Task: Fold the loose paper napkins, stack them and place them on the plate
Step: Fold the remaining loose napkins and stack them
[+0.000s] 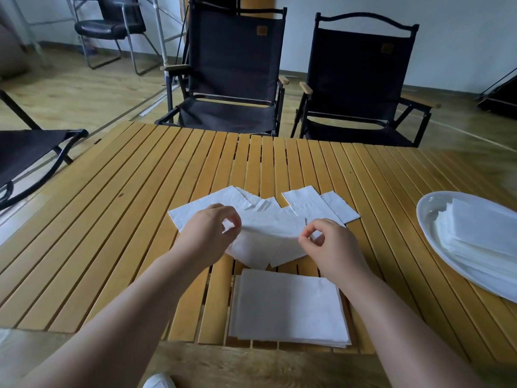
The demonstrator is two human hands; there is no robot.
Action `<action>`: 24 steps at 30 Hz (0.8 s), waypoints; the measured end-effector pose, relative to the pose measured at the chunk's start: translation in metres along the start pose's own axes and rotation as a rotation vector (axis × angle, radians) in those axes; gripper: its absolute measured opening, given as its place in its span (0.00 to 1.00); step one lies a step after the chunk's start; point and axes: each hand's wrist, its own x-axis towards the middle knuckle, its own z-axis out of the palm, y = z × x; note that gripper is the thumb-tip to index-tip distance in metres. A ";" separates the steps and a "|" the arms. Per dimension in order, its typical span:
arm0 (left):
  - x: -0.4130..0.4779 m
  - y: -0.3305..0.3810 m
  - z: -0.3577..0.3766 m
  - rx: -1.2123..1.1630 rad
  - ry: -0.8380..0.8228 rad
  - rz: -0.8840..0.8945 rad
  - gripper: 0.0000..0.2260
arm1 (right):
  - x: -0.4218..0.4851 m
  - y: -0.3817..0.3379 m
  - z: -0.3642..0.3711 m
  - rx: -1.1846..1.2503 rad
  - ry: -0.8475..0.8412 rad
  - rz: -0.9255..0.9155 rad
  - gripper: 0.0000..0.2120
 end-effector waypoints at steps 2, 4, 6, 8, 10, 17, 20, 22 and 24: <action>0.000 0.002 0.000 -0.017 0.000 0.002 0.04 | -0.001 0.001 -0.001 0.075 0.021 0.006 0.08; 0.000 0.003 0.000 -0.046 -0.001 0.012 0.06 | -0.001 0.003 -0.001 0.127 0.025 0.009 0.07; 0.000 0.004 0.001 -0.095 0.003 0.011 0.08 | -0.001 0.005 -0.003 0.191 0.011 0.026 0.07; 0.000 0.006 0.002 -0.139 0.004 -0.010 0.09 | -0.002 0.005 -0.006 0.232 -0.020 0.030 0.12; 0.000 0.008 0.003 -0.149 0.008 -0.016 0.10 | -0.003 0.007 -0.009 0.217 -0.049 0.017 0.16; 0.001 0.015 0.003 -0.095 0.011 0.036 0.10 | -0.004 0.009 -0.020 0.179 0.045 -0.021 0.08; -0.001 0.019 -0.001 -0.191 0.008 0.039 0.06 | -0.003 0.009 -0.027 0.197 0.104 -0.033 0.06; -0.002 0.020 -0.004 -0.283 0.004 0.022 0.05 | -0.002 0.009 -0.031 0.214 0.121 -0.021 0.05; -0.003 0.022 -0.007 -0.356 0.000 0.004 0.04 | -0.003 0.009 -0.036 0.271 0.136 -0.008 0.04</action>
